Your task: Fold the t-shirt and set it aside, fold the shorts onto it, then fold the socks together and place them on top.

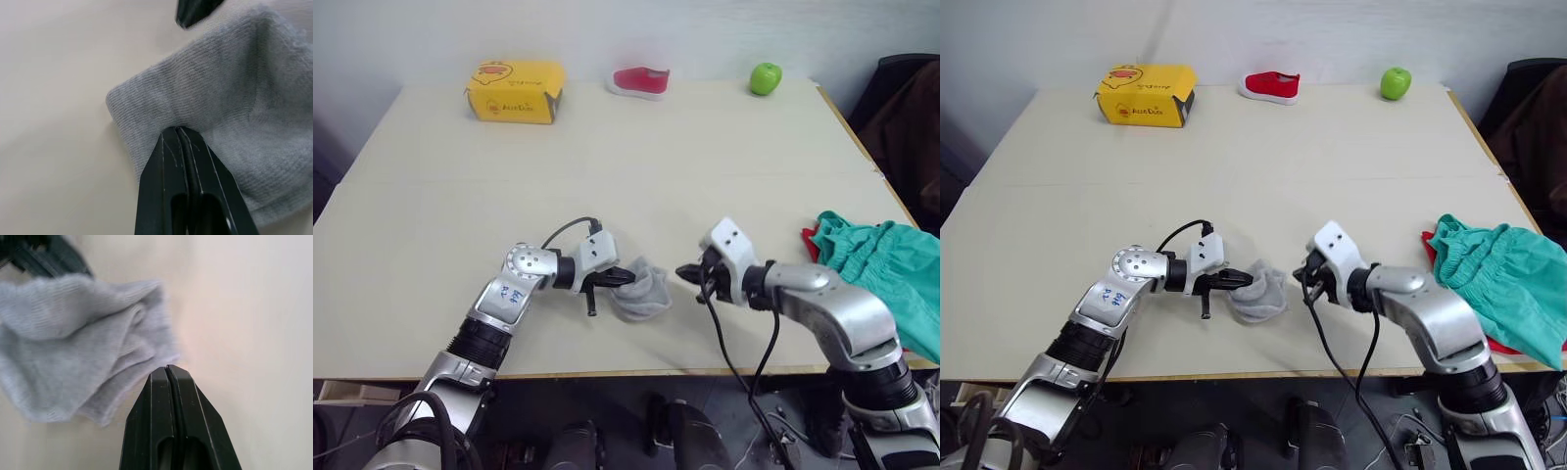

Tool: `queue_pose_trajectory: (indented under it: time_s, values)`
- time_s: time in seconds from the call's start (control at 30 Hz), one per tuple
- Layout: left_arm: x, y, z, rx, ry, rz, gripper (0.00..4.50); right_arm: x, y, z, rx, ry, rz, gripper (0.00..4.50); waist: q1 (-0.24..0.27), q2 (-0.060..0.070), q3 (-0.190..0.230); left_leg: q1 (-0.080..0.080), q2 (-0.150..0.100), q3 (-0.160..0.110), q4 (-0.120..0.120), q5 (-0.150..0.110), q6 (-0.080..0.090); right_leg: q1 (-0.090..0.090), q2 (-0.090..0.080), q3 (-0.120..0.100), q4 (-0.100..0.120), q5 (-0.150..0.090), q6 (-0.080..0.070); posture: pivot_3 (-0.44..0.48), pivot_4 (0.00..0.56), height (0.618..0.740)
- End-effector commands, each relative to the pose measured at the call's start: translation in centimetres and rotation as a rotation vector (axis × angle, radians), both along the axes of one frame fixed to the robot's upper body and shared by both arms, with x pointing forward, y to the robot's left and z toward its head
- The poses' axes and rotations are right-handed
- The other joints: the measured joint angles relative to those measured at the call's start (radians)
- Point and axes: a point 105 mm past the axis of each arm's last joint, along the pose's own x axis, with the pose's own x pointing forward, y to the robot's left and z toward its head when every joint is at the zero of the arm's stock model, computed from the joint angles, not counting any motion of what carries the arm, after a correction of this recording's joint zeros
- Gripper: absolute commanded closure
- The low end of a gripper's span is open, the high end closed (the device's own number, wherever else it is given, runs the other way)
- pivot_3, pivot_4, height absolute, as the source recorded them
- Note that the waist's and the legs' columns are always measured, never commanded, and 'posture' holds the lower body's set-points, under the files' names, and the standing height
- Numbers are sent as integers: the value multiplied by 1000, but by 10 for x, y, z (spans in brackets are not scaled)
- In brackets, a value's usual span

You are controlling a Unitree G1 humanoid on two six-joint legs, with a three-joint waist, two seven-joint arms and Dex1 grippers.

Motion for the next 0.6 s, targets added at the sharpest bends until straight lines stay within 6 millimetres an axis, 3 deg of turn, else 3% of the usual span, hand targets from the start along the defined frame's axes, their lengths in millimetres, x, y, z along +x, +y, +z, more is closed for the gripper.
queue_pose_trajectory:
  time_s: [0.03, 0.1, 0.17, 0.23, 0.33, 0.43, 0.53, 0.6]
  values:
    - [-4, -3, -13, 28, 25, -6, 4457, -8, 32, 20, 89, -30, 97, 4500, -2, 0, 0, 0, 0, 0, 0, 0, 0, 0, 0, 0, 0, 0, 0, 0, 150, 740]
    - [-4, -3, -13, 28, 24, -7, 4457, -11, 44, 13, 90, -8, 122, 4500, 1, 0, 0, 0, 0, 0, 0, 0, 0, 0, 0, 0, 1, 0, 0, 0, 150, 740]
    - [-3, -3, -14, 31, 21, -5, 4457, -14, 53, -7, 73, 49, 129, 4500, 8, 0, 0, -1, 0, -1, 1, 0, 0, 0, 0, 0, 0, 0, 0, 0, 150, 740]
    - [-2, -4, -13, 31, 18, -3, 4457, -18, 50, -28, 23, 89, 119, 4500, 9, 0, 0, -2, -1, -1, 1, 0, 1, 0, 0, -1, -1, 0, 0, 0, 150, 740]
    - [-1, -4, -12, 30, 15, -1, 4457, -23, 41, -43, -35, 100, 112, 4500, 8, 0, 0, -2, -1, -1, 1, 0, 1, 0, 0, -1, -1, 1, 1, 0, 150, 740]
    - [-1, -3, -12, 29, 14, -1, 4457, -33, 29, -43, -33, 110, 117, 4500, 9, 0, 0, -1, -1, -1, 1, 0, 1, 1, 0, 0, -1, 1, 1, 0, 150, 740]
    - [-3, -4, -13, 27, 18, -6, 4457, -47, 13, -22, 103, 170, 120, 4500, 9, 0, 0, -1, -1, -1, 1, 0, 1, 1, 0, 0, -1, 1, 1, 0, 150, 740]
    - [-4, -4, -14, 27, 17, -8, 4500, -51, 0, -16, 178, 255, 91, 4144, 9, 0, 0, -1, -1, -1, 1, 0, 1, 1, -1, 0, -1, 1, 1, 0, 150, 740]
